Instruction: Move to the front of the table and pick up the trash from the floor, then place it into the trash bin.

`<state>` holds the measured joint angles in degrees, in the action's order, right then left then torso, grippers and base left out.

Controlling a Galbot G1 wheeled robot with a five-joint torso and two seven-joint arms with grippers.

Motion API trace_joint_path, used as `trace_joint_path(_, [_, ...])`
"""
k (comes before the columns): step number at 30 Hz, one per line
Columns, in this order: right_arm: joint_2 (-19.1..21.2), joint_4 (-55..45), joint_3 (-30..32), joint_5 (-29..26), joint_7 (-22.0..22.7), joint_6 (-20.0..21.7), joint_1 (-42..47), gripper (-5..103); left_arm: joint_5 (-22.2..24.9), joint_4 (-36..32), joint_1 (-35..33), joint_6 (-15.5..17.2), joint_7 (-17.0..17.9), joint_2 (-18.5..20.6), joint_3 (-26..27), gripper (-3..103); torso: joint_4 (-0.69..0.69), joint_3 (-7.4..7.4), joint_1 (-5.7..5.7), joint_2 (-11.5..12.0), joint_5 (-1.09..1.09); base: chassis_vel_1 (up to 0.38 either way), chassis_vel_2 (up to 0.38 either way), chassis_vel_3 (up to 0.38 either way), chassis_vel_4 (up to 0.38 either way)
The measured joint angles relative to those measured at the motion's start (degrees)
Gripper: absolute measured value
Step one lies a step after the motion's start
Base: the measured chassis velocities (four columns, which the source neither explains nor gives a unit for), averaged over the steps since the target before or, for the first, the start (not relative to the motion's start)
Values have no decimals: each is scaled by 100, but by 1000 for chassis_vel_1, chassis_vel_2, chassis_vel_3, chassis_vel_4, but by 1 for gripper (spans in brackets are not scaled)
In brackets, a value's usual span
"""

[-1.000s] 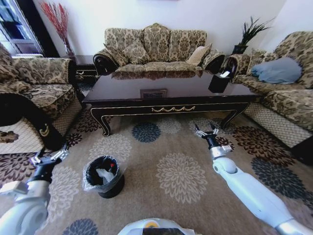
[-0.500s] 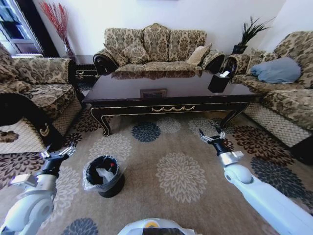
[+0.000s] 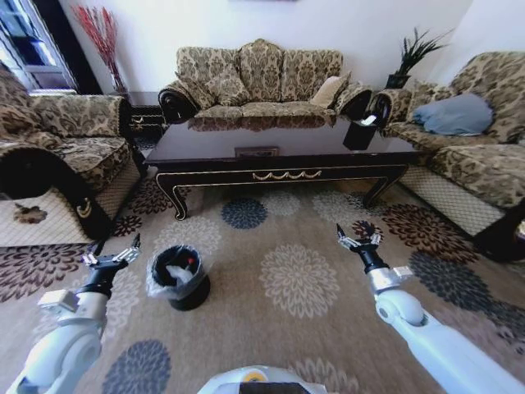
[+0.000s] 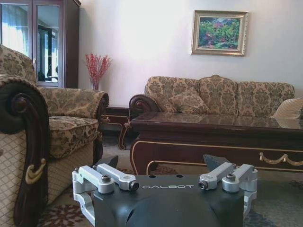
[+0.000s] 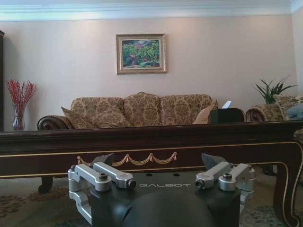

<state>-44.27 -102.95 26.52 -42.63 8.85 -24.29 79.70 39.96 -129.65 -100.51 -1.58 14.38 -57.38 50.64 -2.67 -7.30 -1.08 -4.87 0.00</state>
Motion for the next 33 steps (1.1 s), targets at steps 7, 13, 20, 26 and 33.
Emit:
trace_joint_path(7, [-206, 50, 120, 286, -137, -213, 212, 100, -385, -112, -56, -8, 179, -299, -324, 100, 0, 0, 1, -2, 1, 253, -250, -249, 242])
trace_joint_path(13, [-272, 79, 62, 414, -196, -272, 198, 100, -415, -105, -34, -14, 211, -310, -371, 100, 1, 1, 2, -2, 0, 160, -157, -156, 168])
trace_joint_path(20, [-266, 99, 26, 522, -301, -318, 199, 100, -446, -105, -57, -32, 211, -318, -384, 100, 1, -3, -2, -1, 1, 18, -19, -24, 18])
trace_joint_path(26, [-131, 101, 20, 656, -536, -396, 230, 100, -468, -122, -118, -33, 210, -310, -390, 100, 1, -2, -2, 1, 0, 0, 0, 0, 0])
trace_joint_path(33, [-119, 106, -47, 820, -673, -453, 280, 100, -494, -93, -136, -34, 203, -305, -393, 100, 0, -2, -2, 1, 0, 13, -12, -13, 17])
